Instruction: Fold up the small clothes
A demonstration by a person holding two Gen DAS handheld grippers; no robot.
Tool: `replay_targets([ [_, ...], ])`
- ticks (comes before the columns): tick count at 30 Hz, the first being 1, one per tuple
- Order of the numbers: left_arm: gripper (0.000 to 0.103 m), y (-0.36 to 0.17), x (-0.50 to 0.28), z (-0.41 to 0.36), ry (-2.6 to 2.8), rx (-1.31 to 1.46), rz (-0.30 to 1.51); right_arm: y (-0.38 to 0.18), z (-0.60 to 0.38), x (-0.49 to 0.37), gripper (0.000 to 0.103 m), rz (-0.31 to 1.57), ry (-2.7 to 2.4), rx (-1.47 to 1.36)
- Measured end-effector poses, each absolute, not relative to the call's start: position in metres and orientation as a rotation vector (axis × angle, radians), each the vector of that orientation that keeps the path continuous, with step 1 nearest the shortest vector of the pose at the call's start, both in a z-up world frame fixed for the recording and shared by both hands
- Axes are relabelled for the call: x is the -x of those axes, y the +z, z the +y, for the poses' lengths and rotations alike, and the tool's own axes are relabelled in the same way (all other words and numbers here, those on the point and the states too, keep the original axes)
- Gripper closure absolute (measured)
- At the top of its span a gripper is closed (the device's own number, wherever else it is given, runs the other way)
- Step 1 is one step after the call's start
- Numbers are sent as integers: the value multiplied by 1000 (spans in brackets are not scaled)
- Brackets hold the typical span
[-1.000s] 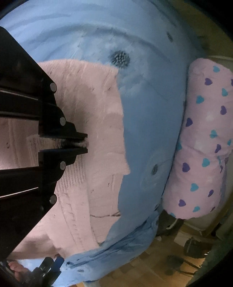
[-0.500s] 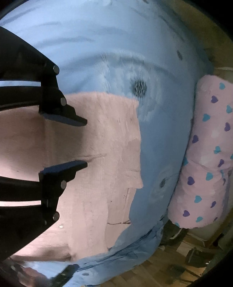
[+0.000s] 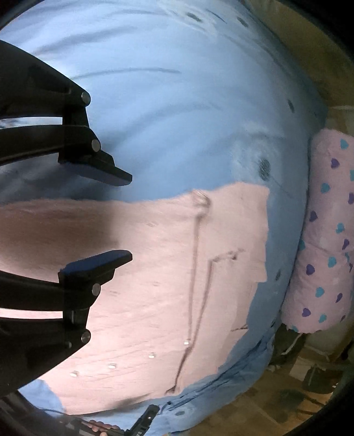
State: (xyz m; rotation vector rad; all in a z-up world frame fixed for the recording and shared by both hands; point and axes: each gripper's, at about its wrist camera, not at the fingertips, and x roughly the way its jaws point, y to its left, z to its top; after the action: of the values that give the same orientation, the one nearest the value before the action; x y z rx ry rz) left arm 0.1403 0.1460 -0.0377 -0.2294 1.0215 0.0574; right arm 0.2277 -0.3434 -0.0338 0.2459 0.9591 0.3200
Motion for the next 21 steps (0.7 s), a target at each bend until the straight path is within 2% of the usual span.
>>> replay_targets([
  [3, 56, -42, -113, 155, 50, 303, 1032, -49, -357, -209, 42, 1054, 364, -340],
  [6, 55, -50, -92, 161, 24, 381, 1075, -73, -372, -194, 42, 1168, 411, -492],
  [14, 53, -61, -60, 152, -32, 415, 1110, -86, -400, -154, 42, 1141, 492, -688],
  [21, 47, -63, -37, 152, -160, 645, 1149, -85, -398, -118, 39, 1163, 567, -734],
])
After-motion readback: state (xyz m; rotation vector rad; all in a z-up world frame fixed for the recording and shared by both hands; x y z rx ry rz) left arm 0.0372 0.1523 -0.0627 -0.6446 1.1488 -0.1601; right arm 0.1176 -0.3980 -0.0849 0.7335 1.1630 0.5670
